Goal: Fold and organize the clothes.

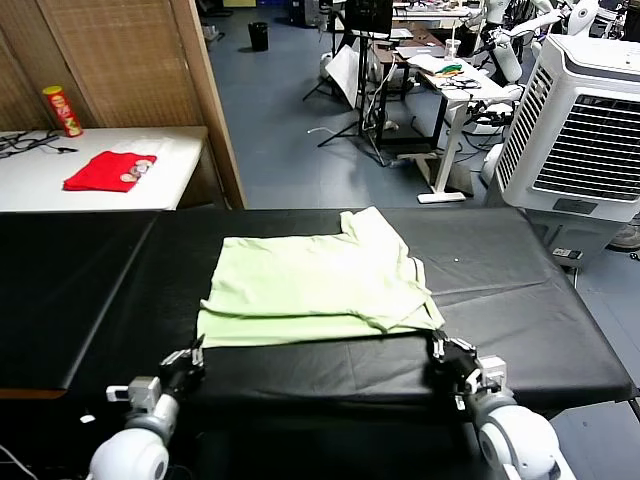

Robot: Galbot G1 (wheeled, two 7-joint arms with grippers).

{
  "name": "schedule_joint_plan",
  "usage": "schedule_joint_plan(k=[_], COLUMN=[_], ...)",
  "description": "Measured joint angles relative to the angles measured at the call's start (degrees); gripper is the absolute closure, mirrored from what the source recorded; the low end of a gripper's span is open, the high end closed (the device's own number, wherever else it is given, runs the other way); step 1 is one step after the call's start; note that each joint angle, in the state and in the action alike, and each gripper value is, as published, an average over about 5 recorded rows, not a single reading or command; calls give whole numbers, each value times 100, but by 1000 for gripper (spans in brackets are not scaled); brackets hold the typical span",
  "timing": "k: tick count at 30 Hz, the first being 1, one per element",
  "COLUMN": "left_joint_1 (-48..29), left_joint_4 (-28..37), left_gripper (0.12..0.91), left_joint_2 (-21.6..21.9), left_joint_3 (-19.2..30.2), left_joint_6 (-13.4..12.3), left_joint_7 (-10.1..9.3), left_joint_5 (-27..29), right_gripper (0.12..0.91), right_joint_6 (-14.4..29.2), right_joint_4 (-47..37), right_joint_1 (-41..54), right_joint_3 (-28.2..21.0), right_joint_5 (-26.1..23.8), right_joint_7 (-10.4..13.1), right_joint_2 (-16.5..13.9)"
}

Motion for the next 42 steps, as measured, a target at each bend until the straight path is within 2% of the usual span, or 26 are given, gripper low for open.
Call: schedule_joint_plan(k=[4, 6, 11, 13, 16, 19, 24, 27, 30, 34, 38, 42], left_joint_1=[508, 756, 1232, 1355, 1481, 1538, 1473, 1221, 616, -568, -1802, -2900], left_joint_4=[-388, -546, -843, -943, -1111, -1299, -1590, -1623, -1459, -932, -115, 840], left_gripper=[902, 902, 900, 871, 745, 577, 314, 245, 234, 232, 232, 232], left_joint_2=[170, 241, 319, 313, 297, 303, 376, 480, 638, 813, 823, 745], left_joint_3=[-127, -192, -331, -372, -450, -553, -754, -842, -793, -474, 55, 647], left_joint_6=[34, 63, 232, 345, 598, 841, 1144, 1208, 1288, 1286, 1265, 1281], left_joint_7=[7, 7, -86, -148, -225, -271, -319, -378, -477, -535, -560, -554], left_joint_5=[36, 42, 26, 20, 12, -20, -322, -680, -1134, -1570, -1767, -1869], right_gripper=[893, 848, 619, 502, 345, 250, 228, 227, 227, 227, 227, 227], right_joint_6=[-51, -80, -200, -282, -467, -633, -411, -114, 169, 411, 403, 210], right_joint_4=[334, 466, 759, 877, 1095, 1345, 1512, 1280, 755, -198, -1338, -2387], right_joint_1=[-441, -619, -959, -1052, -1167, -1215, -962, -424, 414, 1689, 2938, 3938], right_joint_3=[50, 65, 114, 139, 201, 304, 491, 444, 221, -299, -922, -1454], right_joint_5=[-147, -180, -233, -238, -168, 34, 495, 705, 811, 822, 828, 910], right_joint_7=[52, 59, 5, -5, 44, 137, 214, 235, 285, 423, 546, 582], right_joint_2=[87, 121, 131, 105, 25, -88, -277, -399, -482, -477, -384, -257])
